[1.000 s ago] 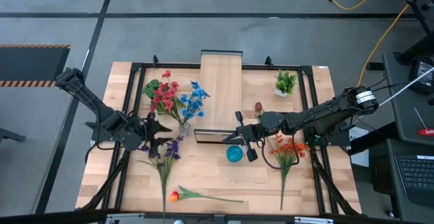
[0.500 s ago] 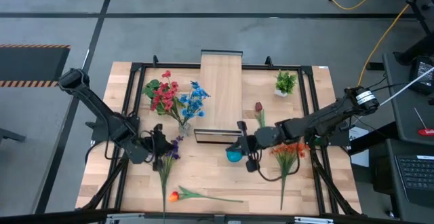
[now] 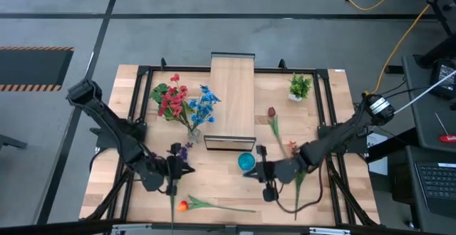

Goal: Pick and place flowers into a vace then onto a shelf
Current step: Put the orange tulip into the transparent vase

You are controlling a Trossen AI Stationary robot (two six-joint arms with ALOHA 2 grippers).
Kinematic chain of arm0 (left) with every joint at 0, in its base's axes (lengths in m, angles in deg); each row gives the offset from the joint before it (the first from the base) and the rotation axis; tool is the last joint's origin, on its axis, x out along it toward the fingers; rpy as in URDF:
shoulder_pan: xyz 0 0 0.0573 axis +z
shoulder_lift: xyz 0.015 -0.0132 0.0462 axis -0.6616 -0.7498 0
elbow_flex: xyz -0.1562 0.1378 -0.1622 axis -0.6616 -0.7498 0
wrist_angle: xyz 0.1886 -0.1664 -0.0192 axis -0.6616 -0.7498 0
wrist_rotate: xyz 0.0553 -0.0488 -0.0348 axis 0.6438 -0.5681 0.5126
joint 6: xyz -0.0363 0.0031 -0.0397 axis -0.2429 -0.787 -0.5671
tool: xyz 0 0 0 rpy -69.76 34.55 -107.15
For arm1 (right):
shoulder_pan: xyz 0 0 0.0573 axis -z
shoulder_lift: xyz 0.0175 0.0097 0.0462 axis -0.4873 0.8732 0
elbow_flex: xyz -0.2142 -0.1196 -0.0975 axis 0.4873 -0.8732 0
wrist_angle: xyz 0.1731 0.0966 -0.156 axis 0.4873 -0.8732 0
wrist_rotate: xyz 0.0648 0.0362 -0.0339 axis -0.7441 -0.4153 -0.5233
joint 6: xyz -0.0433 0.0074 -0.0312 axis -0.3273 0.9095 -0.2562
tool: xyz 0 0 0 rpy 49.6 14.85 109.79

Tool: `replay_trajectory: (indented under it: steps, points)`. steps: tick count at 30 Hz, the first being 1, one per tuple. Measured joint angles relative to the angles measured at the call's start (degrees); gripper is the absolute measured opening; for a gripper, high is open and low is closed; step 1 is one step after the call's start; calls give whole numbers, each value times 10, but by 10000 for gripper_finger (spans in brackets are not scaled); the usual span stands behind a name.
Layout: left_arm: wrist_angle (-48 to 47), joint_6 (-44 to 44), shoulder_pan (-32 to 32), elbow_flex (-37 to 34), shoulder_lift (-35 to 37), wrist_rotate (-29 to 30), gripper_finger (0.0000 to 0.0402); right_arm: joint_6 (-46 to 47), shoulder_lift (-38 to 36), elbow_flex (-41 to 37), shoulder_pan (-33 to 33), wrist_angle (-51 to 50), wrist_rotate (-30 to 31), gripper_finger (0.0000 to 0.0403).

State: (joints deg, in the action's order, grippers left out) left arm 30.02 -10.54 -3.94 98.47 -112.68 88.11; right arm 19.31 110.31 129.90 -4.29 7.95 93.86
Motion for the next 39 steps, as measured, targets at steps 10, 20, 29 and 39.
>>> replay_trajectory:
  steps: [10, 20, 29, 39]
  points:
    - [3, -4, -1, 6, -12, 0, 3, 81, 126, 172, -36, -206, 0, 6]
    - [0, -4, -7, 6, -12, 0, 2, 149, 202, 200, -65, -188, -5, 16]
    - [-6, -4, -7, 6, -11, 0, 2, 153, 259, 201, -92, -123, -7, 28]
    - [-16, -7, -7, 6, -11, 0, 2, 198, 273, 201, -109, -96, -16, 112]
